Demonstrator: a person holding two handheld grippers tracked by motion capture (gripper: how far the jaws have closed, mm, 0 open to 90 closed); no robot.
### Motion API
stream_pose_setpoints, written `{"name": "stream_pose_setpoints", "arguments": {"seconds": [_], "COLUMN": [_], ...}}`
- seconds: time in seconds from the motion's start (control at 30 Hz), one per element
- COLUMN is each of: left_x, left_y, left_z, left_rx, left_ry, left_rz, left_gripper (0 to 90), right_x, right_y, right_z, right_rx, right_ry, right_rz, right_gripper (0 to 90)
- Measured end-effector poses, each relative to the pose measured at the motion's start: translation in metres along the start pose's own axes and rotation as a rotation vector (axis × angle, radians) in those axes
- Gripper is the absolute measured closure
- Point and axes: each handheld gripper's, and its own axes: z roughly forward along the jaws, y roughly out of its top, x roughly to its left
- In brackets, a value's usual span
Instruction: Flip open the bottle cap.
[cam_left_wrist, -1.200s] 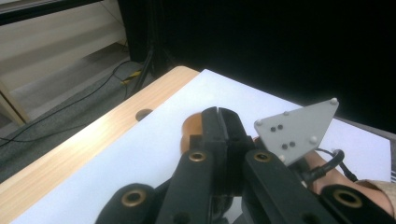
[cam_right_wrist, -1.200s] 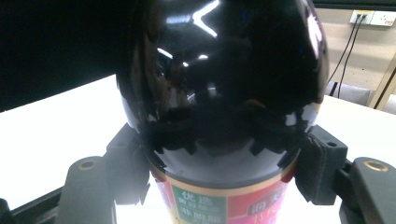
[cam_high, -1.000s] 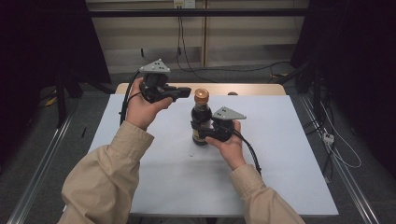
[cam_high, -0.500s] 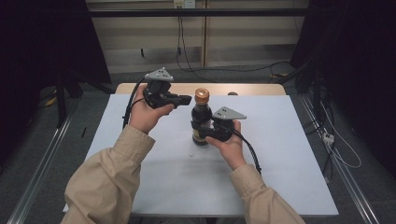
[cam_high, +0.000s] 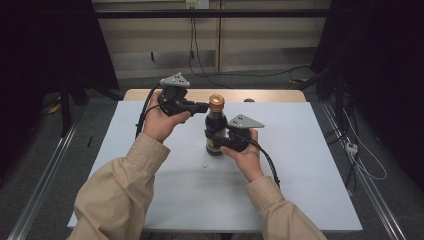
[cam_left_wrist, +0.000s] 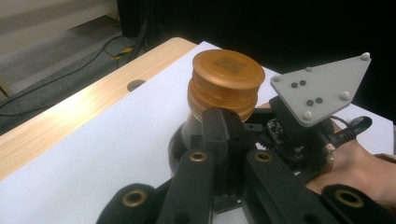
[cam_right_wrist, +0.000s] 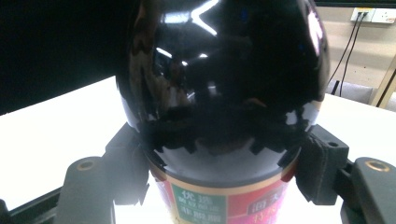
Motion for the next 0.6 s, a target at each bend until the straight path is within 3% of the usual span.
{"name": "stream_pose_setpoints", "arguments": {"seconds": [0.6], "left_x": [-0.0016], "left_y": [0.0059], "left_z": [0.0006], "left_rx": [-0.001], "left_ry": [-0.011], "left_rz": [0.006], "left_gripper": [90.0], "right_x": [-0.0008], "right_y": [-0.0007], "right_z": [0.0001], "right_rx": [-0.003], "right_ry": [0.0], "right_rz": [0.006], "right_gripper": [30.2]}}
